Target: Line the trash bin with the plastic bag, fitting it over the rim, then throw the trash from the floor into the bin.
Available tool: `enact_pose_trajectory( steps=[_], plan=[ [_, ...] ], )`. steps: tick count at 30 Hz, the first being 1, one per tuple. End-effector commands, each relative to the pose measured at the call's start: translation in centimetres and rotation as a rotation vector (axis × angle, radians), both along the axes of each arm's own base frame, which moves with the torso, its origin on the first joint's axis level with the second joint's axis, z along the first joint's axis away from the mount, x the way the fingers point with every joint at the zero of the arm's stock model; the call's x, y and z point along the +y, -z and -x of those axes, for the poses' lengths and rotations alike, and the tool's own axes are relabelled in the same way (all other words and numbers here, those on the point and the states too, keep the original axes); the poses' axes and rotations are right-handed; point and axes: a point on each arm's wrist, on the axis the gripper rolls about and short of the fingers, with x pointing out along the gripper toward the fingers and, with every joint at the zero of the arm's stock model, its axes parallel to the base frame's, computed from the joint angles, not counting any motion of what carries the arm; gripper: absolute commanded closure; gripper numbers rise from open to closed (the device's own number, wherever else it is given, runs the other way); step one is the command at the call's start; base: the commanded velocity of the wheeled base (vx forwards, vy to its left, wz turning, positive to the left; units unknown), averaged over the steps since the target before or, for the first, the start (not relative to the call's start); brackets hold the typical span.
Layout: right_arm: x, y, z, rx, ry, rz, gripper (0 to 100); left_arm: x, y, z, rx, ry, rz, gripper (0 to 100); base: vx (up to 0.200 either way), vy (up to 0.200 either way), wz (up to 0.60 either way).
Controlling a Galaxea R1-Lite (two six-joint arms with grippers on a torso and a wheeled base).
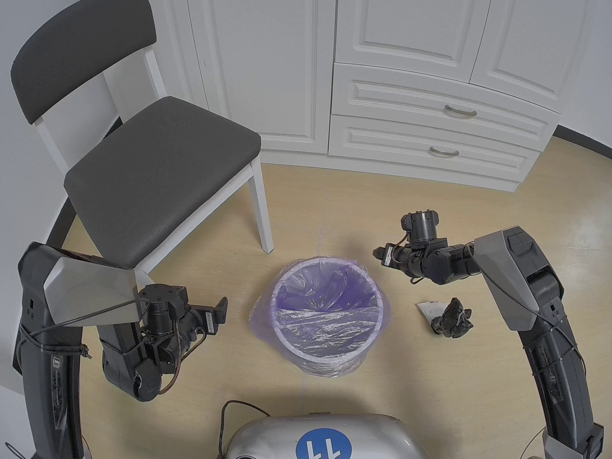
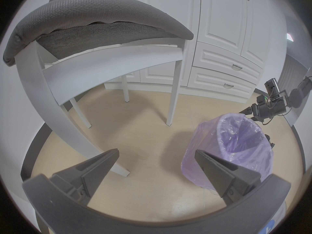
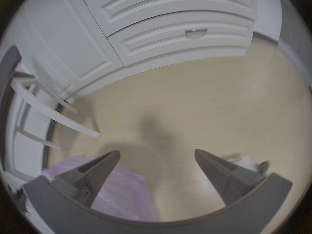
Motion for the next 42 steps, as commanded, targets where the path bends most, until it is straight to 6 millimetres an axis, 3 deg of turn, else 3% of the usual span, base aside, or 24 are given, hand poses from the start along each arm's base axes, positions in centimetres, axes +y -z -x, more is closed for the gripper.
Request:
enact_pose_trajectory(
  steps=[1, 5, 11, 12, 14, 19, 20, 27, 34, 42],
  plan=[
    [-3.2, -0.9, 3.6, 0.224, 0.027, 0.443, 100, 0.3, 0.5, 0.6, 0.034, -0.008, 0.013, 0, 0.000, 0.000, 0.00],
    [-3.2, -0.1, 6.3, 0.294, -0.146, 0.475, 100, 0.9, 0.5, 0.7, 0.044, -0.031, 0.024, 0, 0.000, 0.000, 0.00],
    [-3.6, -1.2, 9.2, 0.199, -0.354, 0.392, 100, 2.1, -0.1, 0.9, 0.040, -0.071, 0.026, 0, 0.000, 0.000, 0.00],
    [-4.2, -1.0, 10.6, 0.145, -0.499, 0.373, 100, 2.6, -0.3, 1.2, 0.044, -0.093, 0.024, 0, 0.000, 0.000, 0.00],
    [-4.7, 0.0, 11.3, 0.096, -0.612, 0.366, 100, 3.0, -0.2, 1.5, 0.053, -0.120, 0.014, 0, 0.000, 0.000, 0.00],
    [-4.1, 1.7, 12.2, 0.036, -0.679, 0.369, 100, 3.3, 0.0, 2.3, 0.079, -0.162, -0.008, 0, 0.000, 0.000, 0.00],
    [-3.9, 1.6, 12.7, 0.042, -0.691, 0.367, 0, 3.4, -0.1, 2.6, 0.084, -0.164, -0.009, 0, 0.000, 0.000, 0.00],
    [-3.6, 1.2, 13.9, 0.044, -0.749, 0.353, 0, 3.4, -0.7, 3.3, 0.086, -0.162, -0.003, 0, 0.000, 0.000, 0.00],
    [-1.2, 3.2, 14.5, 0.082, -0.808, 0.356, 0, 3.4, -0.7, 3.6, 0.091, -0.161, -0.003, 0, 0.000, 0.000, 0.00],
    [-0.4, 4.1, 12.6, 0.076, -0.690, 0.442, 0, 3.4, -0.5, 3.7, 0.100, -0.163, -0.002, 0, 0.000, 0.000, 0.00]
  ],
)
